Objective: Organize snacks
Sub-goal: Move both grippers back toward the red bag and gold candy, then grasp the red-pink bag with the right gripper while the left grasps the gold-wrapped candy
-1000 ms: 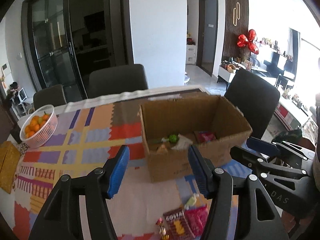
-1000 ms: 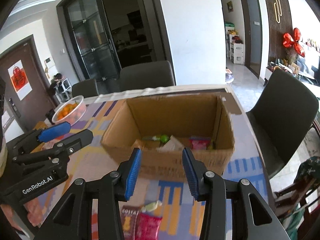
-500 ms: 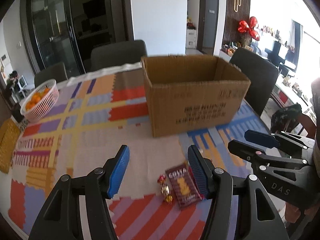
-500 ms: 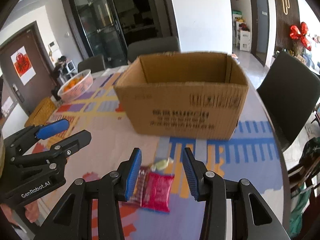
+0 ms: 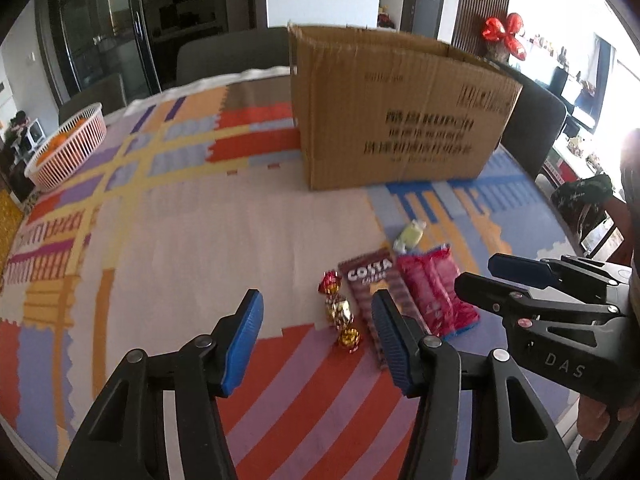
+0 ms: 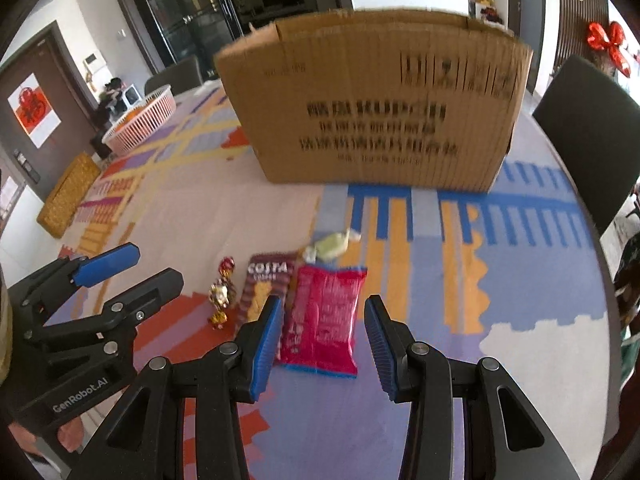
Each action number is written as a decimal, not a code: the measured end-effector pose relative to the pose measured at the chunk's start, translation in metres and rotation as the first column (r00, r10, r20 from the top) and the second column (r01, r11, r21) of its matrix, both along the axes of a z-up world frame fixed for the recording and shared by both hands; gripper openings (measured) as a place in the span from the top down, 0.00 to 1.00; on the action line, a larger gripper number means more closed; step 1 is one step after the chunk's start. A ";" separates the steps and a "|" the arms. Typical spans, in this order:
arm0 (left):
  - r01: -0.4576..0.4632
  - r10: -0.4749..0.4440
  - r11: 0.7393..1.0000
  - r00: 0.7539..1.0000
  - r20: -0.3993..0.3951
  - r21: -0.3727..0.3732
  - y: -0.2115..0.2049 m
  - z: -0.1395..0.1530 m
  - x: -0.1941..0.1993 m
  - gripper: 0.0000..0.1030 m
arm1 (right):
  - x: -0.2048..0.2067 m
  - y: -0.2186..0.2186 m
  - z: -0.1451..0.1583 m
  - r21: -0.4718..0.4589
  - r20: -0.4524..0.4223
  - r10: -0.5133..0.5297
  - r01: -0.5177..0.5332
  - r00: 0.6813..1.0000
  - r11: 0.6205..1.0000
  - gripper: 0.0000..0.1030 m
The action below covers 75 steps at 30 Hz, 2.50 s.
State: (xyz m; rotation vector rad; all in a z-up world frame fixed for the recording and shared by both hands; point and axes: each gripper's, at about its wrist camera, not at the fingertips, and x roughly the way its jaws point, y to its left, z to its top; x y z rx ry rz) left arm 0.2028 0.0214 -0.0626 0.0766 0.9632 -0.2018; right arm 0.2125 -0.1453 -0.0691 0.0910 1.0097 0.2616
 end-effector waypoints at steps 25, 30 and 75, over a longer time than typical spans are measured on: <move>0.037 -0.038 0.999 0.997 -0.064 -0.017 -0.004 -0.043 0.014 0.64 | 0.023 0.027 -0.044 -0.067 -0.085 0.007 -0.013 0.996 0.998 0.52; 0.047 -0.049 0.998 0.996 -0.069 -0.033 -0.004 -0.046 0.016 0.70 | 0.025 0.037 -0.046 -0.125 -0.061 0.019 -0.026 0.998 0.992 0.50; -0.002 0.001 0.998 1.000 -0.020 -0.055 -0.012 -0.014 0.003 0.81 | 0.011 0.014 -0.021 -0.010 -0.030 0.035 -0.036 0.999 0.999 0.56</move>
